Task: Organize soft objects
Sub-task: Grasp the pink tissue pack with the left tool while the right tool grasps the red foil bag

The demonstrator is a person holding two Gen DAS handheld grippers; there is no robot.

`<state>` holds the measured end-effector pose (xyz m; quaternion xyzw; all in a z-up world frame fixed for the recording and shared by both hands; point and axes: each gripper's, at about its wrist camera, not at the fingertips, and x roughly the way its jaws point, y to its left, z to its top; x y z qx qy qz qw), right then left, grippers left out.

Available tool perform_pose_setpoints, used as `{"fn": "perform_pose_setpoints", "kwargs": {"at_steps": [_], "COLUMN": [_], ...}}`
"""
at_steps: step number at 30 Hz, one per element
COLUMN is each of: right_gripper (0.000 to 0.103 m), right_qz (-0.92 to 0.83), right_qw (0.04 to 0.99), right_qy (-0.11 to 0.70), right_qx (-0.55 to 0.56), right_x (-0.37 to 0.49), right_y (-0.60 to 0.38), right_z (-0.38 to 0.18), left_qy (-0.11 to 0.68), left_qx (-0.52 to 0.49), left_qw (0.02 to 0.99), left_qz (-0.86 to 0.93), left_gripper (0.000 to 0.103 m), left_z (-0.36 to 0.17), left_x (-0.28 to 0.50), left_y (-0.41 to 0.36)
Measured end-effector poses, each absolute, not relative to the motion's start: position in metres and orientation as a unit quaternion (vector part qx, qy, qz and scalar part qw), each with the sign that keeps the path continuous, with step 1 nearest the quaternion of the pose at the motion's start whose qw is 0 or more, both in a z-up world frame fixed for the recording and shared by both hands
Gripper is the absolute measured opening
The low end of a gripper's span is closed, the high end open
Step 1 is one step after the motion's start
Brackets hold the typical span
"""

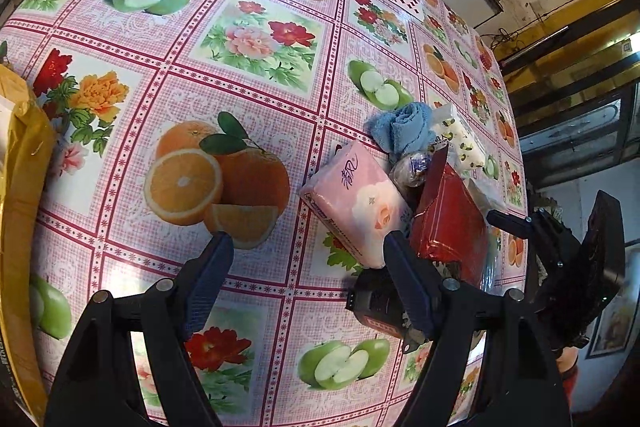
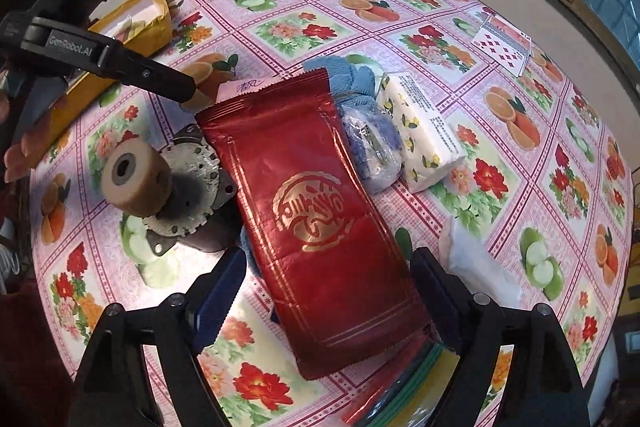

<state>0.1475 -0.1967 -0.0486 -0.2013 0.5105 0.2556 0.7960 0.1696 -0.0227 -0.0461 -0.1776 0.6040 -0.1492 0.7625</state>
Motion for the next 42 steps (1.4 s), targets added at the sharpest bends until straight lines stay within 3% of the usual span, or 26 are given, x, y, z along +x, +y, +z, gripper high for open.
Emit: {"fn": "perform_pose_setpoints", "kwargs": {"at_steps": [2,7,9,20,31,34,37,40,42], "right_gripper": [0.085,0.067,0.064,0.064,0.064,0.064,0.064,0.063,0.063], "right_qz": [0.251,0.237,0.230,0.191,0.198,0.198,0.194,0.192,0.192], "right_qw": [0.798,0.803,0.812,0.830,0.828,0.829,0.831,0.832,0.832], "right_qy": [0.510,0.513,0.512,0.524,0.524,0.522,0.518,0.517,0.516], "right_qx": [-0.199,-0.189,-0.160,-0.018,0.029,0.044,0.053,0.061,0.069], "right_x": [0.154,0.149,0.144,0.140,0.139,0.142,0.141,0.141,0.140], "right_y": [-0.195,-0.196,-0.204,-0.260,-0.264,-0.265,-0.266,-0.269,-0.270], "right_z": [-0.053,-0.061,-0.057,-0.053,-0.054,-0.054,-0.053,-0.054,-0.054], "left_qy": [0.609,0.622,0.623,0.630,0.619,0.620,0.621,0.622,0.617], "left_qx": [-0.185,-0.203,-0.206,-0.212,-0.126,-0.096,-0.069,-0.063,-0.054], "left_qw": [0.756,0.738,0.735,0.730,0.770,0.774,0.774,0.772,0.776], "left_qz": [-0.153,-0.166,-0.170,-0.159,-0.089,-0.088,-0.104,-0.113,-0.117], "left_gripper": [0.077,0.077,0.077,0.081,0.081,0.092,0.092,0.088,0.075], "left_z": [-0.050,-0.059,-0.060,-0.064,-0.064,-0.066,-0.066,-0.065,-0.063], "left_x": [0.172,0.182,0.186,0.192,0.197,0.200,0.194,0.194,0.190], "left_y": [-0.027,-0.039,-0.045,-0.072,-0.080,-0.093,-0.102,-0.100,-0.096]}}
